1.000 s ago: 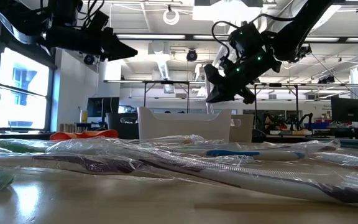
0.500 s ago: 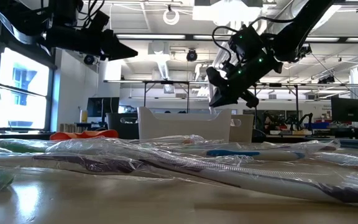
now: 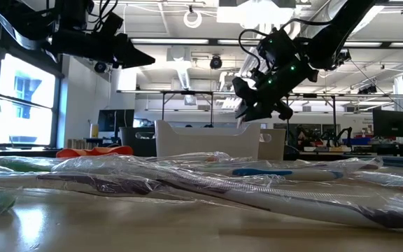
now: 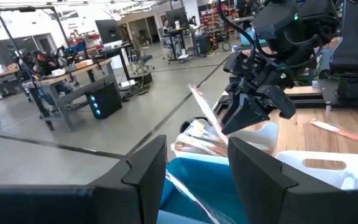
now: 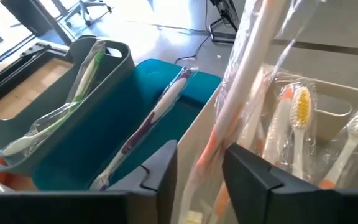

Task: Pick & Place Toothbrushes
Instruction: Put the orange toothbrush into the gray bin, then put the purple toothbrush into the blue bin

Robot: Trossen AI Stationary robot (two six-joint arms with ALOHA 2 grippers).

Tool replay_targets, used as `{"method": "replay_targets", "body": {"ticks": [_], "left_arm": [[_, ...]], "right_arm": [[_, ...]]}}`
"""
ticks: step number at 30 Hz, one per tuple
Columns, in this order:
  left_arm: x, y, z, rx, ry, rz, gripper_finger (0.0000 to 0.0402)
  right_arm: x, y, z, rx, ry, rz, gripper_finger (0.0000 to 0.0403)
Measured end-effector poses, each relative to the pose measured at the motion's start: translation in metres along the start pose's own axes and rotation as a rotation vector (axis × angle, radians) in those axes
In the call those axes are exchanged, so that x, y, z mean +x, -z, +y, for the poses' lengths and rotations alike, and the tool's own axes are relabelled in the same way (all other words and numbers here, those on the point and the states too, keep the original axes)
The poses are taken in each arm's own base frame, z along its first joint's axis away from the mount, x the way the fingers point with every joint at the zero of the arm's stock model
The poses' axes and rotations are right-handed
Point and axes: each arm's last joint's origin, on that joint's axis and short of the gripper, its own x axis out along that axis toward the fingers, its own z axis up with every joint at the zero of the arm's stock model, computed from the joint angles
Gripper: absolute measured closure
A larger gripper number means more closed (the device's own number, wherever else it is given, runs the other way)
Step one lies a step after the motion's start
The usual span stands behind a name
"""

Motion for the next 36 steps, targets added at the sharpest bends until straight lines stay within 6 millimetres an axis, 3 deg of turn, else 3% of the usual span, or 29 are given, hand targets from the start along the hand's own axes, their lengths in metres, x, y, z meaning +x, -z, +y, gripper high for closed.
{"method": "replay_targets", "body": {"ticks": [5, 11, 16, 20, 29, 36], "left_arm": [[0.000, 0.000, 0.000, 0.000, 0.000, 0.000, 0.0235], [0.000, 0.000, 0.000, 0.000, 0.003, 0.000, 0.0235], [0.000, 0.000, 0.000, 0.000, 0.003, 0.001, 0.0235], [0.000, 0.000, 0.000, -0.001, 0.003, 0.004, 0.0235], [0.000, 0.001, 0.000, 0.035, 0.004, 0.006, 0.0235], [0.000, 0.002, 0.000, 0.050, 0.006, 0.016, 0.0235]], "right_arm": [[0.000, 0.000, 0.000, 0.004, -0.012, 0.008, 0.0260], [0.000, 0.007, -0.002, 0.025, -0.053, 0.112, 0.0273], [-0.001, 0.006, -0.004, -0.007, 0.097, 0.027, 0.0284], [-0.001, 0.003, -0.005, -0.032, 0.122, -0.009, 0.0285], [-0.001, 0.001, -0.003, -0.029, 0.089, -0.017, 0.0294], [-0.015, -0.013, 0.005, -0.046, 0.016, -0.063, 0.0314]]}}
